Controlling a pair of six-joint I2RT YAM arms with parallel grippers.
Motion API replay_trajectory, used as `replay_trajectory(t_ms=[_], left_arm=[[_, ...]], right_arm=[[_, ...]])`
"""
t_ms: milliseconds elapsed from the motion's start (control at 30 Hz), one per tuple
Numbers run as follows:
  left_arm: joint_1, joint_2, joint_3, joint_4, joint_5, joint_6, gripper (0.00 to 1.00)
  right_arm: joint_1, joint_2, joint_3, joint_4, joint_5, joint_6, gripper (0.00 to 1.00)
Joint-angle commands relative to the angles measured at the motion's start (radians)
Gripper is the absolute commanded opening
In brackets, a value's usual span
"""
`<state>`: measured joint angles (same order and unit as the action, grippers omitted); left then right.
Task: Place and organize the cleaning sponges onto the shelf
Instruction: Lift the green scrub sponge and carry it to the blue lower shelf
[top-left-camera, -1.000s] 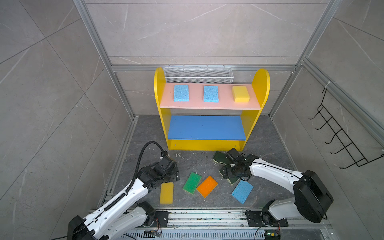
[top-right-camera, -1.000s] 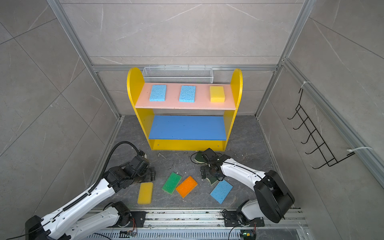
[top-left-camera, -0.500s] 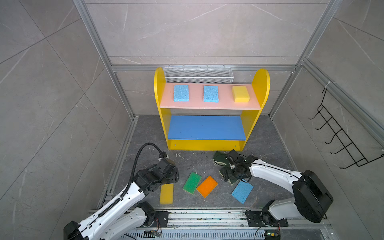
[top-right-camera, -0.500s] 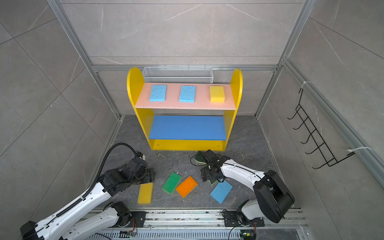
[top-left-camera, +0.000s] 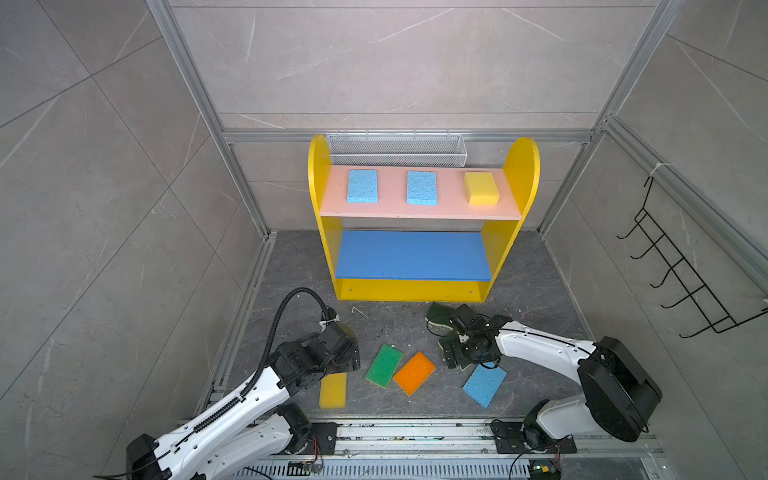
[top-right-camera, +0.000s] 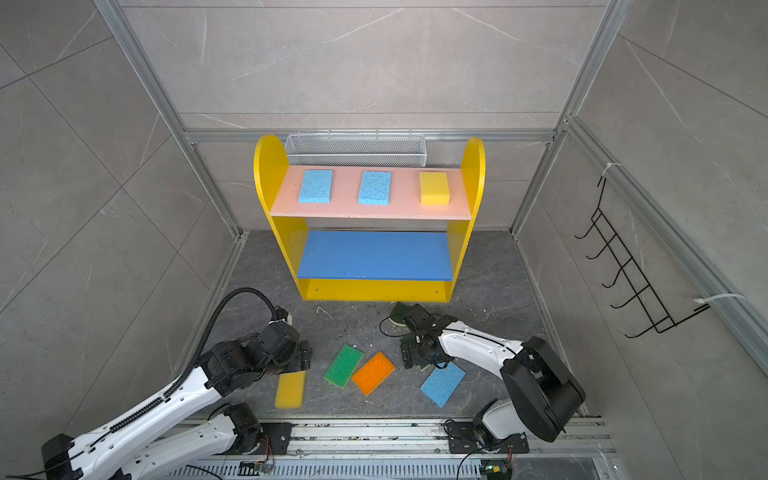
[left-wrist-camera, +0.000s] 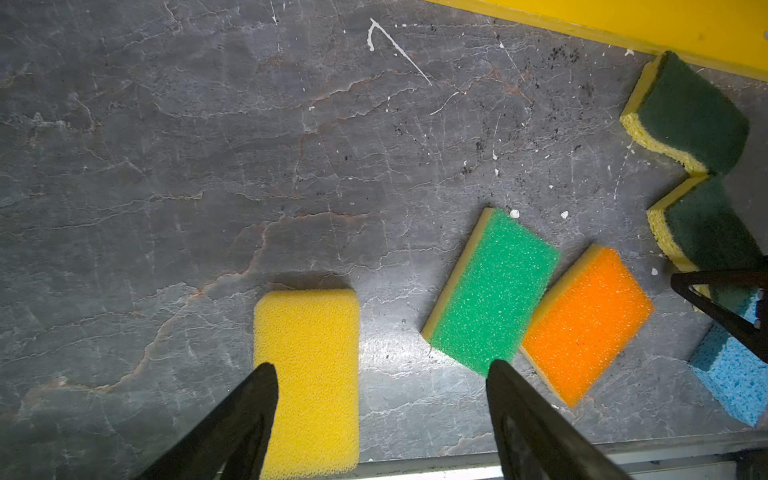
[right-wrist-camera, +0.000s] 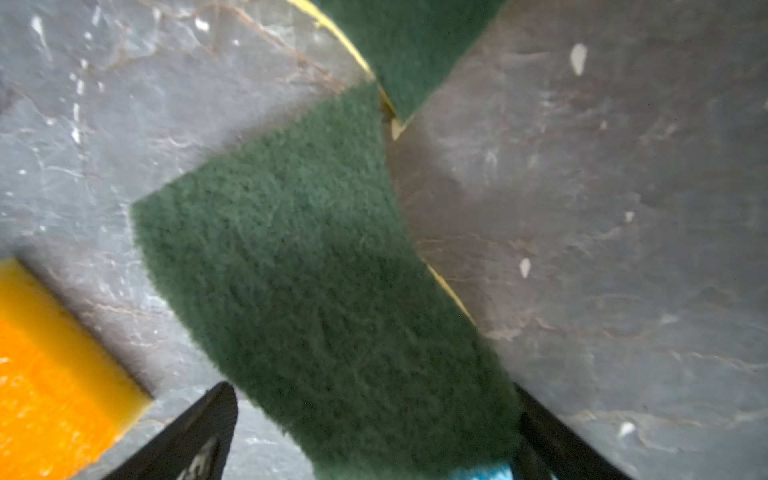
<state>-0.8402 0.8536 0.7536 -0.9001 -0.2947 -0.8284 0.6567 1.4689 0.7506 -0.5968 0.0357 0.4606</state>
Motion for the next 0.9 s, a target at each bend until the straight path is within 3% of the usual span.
replay_trajectory(t_ms=[0, 167, 367, 533, 867], left_arm=[[-0.017, 0.011, 0.038, -0.023, -0.045, -0.023, 0.82], [-0.025, 0.009, 0.036, -0.025, -0.055, -0.026, 0.82], [-0.026, -0.018, 0.033, -0.034, -0.071, -0.029, 0.81], [-0.027, -0.038, 0.036, -0.041, -0.084, -0.026, 0.81], [-0.026, -0.083, 0.043, -0.029, -0.121, -0.006, 0.81]], right_arm=[[0.014, 0.036, 0.014, 0.03, -0.015, 0.038, 0.97], [0.023, 0.06, 0.039, 0.027, 0.022, 0.046, 0.89], [0.03, 0.038, 0.044, 0.016, 0.032, 0.062, 0.69], [0.044, -0.001, 0.05, -0.014, 0.042, 0.082, 0.59], [0.062, -0.189, 0.129, -0.143, 0.124, 0.169, 0.52]])
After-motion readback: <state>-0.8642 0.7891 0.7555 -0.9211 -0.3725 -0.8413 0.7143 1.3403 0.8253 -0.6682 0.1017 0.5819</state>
